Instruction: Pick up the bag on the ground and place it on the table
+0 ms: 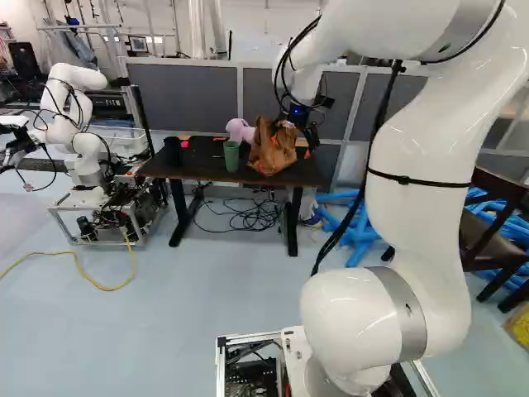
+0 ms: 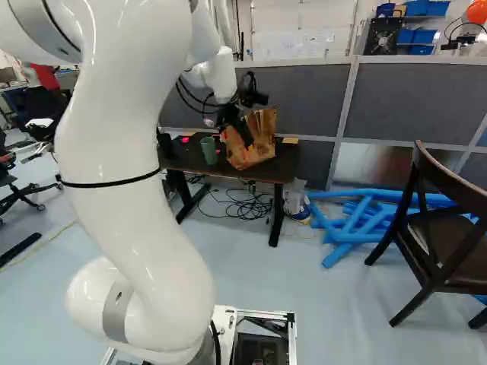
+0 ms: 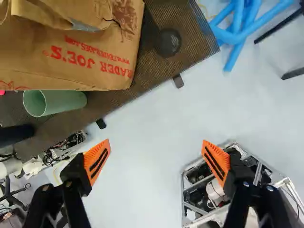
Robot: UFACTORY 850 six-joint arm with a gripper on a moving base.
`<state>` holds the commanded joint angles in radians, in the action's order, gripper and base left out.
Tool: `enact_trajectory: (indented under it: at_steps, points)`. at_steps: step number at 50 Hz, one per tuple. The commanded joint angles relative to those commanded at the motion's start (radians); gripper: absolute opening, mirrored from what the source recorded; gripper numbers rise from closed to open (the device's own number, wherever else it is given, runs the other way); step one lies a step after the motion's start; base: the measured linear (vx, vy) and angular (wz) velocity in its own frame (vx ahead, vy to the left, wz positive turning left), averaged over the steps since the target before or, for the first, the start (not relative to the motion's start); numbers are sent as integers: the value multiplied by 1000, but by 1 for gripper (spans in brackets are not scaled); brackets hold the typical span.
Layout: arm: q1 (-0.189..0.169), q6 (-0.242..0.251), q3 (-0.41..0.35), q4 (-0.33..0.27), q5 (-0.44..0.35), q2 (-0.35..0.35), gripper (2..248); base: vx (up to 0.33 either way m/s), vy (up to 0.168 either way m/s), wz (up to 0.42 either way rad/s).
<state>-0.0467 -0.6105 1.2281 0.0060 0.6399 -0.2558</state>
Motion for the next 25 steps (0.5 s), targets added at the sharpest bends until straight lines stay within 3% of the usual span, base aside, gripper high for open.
enact_trajectory:
  at_steps: [25]
  points:
    - [11,141,-263,-1,-349,124,247,0,0,0]
